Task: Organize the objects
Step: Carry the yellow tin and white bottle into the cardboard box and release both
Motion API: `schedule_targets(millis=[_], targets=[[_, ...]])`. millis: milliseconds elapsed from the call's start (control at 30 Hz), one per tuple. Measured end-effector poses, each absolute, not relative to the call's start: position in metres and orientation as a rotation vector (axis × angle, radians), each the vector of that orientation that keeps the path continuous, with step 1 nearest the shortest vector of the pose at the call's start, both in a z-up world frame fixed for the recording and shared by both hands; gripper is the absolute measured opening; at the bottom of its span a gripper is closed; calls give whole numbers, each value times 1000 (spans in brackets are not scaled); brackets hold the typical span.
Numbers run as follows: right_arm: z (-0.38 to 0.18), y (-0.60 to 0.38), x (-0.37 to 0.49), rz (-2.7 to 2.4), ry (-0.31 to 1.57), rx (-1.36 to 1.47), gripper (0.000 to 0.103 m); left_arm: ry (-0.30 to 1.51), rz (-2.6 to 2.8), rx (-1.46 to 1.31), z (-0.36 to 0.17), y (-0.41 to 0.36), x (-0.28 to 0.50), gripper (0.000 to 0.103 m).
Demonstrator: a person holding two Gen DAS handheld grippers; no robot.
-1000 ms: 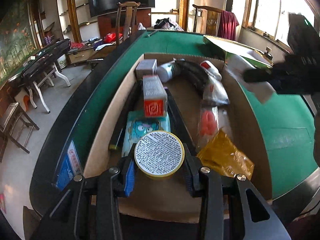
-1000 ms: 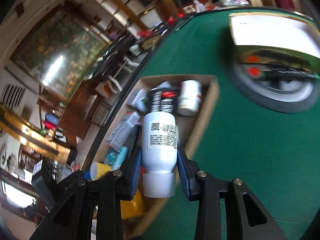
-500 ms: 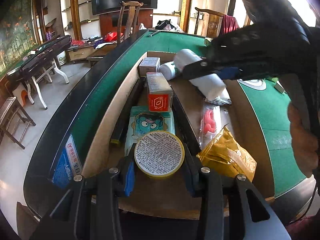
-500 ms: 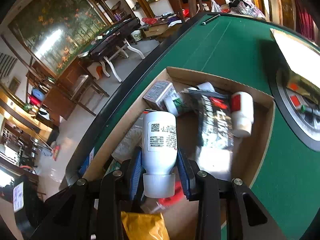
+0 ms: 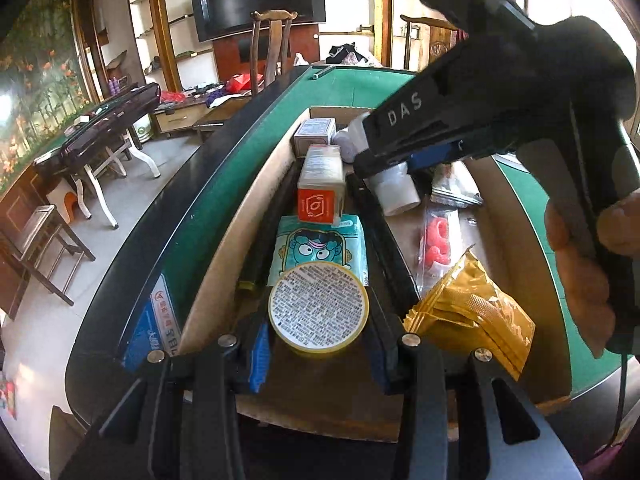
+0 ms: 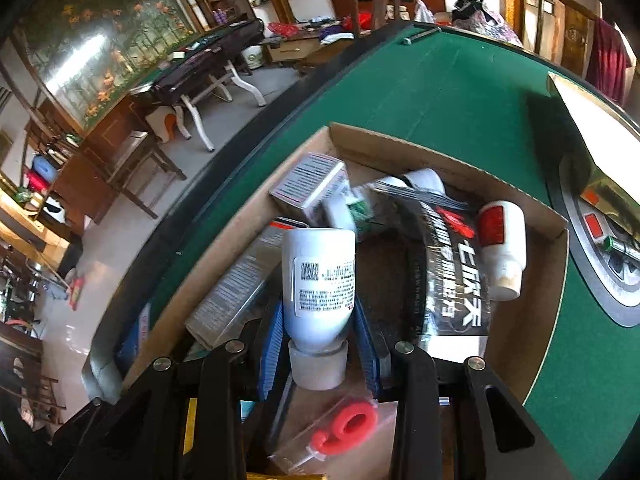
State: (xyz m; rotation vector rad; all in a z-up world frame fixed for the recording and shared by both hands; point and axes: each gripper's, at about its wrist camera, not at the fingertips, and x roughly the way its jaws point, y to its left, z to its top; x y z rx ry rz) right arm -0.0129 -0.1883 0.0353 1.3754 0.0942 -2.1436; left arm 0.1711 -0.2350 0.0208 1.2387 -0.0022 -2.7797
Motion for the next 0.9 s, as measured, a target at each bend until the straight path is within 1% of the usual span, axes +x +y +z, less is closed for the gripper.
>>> schedule_targets(millis=[267, 333, 400, 467, 600, 700, 767, 900], targets=[[34, -181, -17, -2146, 97, 1392, 38, 19, -2778, 1224, 27, -237, 173, 39], [34, -180, -16, -2142, 97, 1394, 38, 27, -2777, 1213, 29, -239, 173, 43], [35, -180, -14, -2136, 94, 1391, 39, 40, -2780, 1197, 33, -242, 175, 61], [36, -179, -13, -2131, 82, 1389, 39, 54, -2784, 1178, 37, -244, 178, 70], [41, -177, -9, -2119, 42, 1374, 40, 75, -2790, 1163, 43, -246, 182, 76], [48, -177, -3, -2112, 17, 1354, 40, 73, -2788, 1158, 46, -246, 184, 79], [53, -175, 1, -2115, 7, 1336, 42, 74, -2785, 1158, 47, -247, 185, 80], [62, -168, 10, -2118, -27, 1305, 50, 83, -2776, 1151, 51, -245, 189, 84]])
